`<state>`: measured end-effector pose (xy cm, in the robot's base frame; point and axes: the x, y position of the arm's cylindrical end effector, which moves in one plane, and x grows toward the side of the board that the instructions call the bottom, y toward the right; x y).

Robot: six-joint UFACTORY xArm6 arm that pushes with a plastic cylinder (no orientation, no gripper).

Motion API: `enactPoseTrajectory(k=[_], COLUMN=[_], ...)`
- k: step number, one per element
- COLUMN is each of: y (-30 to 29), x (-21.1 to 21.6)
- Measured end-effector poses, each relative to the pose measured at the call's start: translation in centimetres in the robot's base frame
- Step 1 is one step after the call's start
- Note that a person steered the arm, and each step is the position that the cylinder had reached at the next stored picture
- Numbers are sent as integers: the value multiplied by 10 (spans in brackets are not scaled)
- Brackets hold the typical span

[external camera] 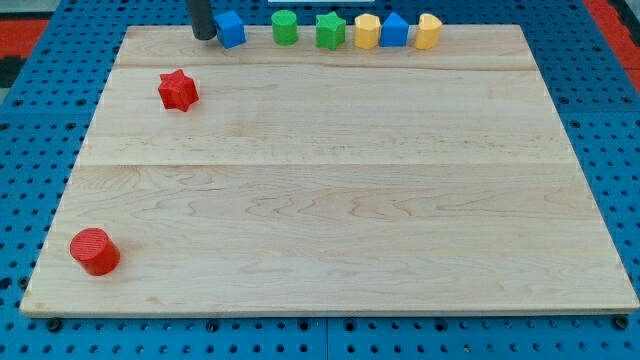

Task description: Move blue cube closer to the green circle

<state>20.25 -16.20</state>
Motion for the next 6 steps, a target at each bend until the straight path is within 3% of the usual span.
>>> enactPoseTrajectory(k=[1, 6], y=[-36, 26], x=[6, -10])
